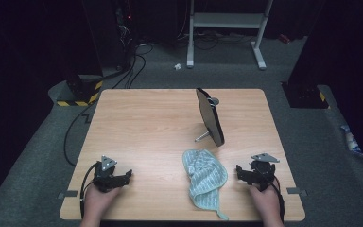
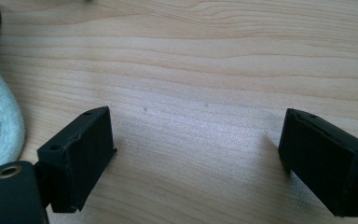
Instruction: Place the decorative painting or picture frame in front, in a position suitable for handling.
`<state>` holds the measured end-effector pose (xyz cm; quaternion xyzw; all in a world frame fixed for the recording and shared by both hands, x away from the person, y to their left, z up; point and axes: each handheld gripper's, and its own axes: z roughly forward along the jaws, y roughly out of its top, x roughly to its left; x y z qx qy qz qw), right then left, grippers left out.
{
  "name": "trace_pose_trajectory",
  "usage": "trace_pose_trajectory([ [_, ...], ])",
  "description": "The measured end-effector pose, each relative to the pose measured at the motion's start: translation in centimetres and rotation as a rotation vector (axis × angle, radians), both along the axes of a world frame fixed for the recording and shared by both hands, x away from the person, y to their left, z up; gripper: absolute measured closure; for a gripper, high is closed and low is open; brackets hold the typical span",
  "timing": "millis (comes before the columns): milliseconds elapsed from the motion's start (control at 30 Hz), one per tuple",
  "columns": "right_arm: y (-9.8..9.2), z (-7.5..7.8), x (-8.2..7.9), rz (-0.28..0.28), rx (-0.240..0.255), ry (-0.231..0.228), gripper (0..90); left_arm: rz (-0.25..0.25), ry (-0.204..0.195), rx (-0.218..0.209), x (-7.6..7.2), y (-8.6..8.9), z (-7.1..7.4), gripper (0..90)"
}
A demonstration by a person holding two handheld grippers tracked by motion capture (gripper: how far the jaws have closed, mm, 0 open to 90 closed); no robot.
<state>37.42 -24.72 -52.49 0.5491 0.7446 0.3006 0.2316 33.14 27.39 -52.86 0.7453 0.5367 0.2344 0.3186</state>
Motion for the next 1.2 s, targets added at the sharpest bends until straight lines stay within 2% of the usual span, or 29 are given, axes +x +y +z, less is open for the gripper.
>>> trace_pose_trajectory([
  [100, 0.0, 0.0, -0.1, 0.004, -0.004, -0.003, 10.4, 0.004, 0.000, 0.009, -0.1, 0.0, 0.1, 15.6],
  [200, 0.0, 0.0, -0.2, 0.007, -0.002, -0.001, 10.0, -0.009, -0.029, 0.026, -0.3, -0.1, 0.5, 15.4],
  [367, -0.1, 0.0, -0.3, 0.012, -0.007, -0.003, 9.7, -0.038, -0.030, -0.024, -0.6, -0.6, 1.2, 15.2],
  [433, -0.1, 0.0, -0.2, 0.012, -0.006, -0.002, 9.7, -0.052, -0.037, -0.033, -0.7, -0.9, 1.4, 15.1],
  [667, 0.0, 0.0, -0.3, 0.016, -0.007, -0.003, 10.0, -0.105, -0.042, -0.021, -0.8, -2.3, 1.3, 15.1],
  [867, 0.0, 0.0, -0.3, 0.015, -0.005, -0.003, 10.1, -0.149, -0.054, -0.043, -0.8, -3.6, 1.5, 15.8],
  [1200, 0.0, 0.0, -0.4, 0.017, -0.006, -0.003, 10.2, -0.228, -0.059, -0.050, -1.1, -6.2, 1.7, 16.8],
])
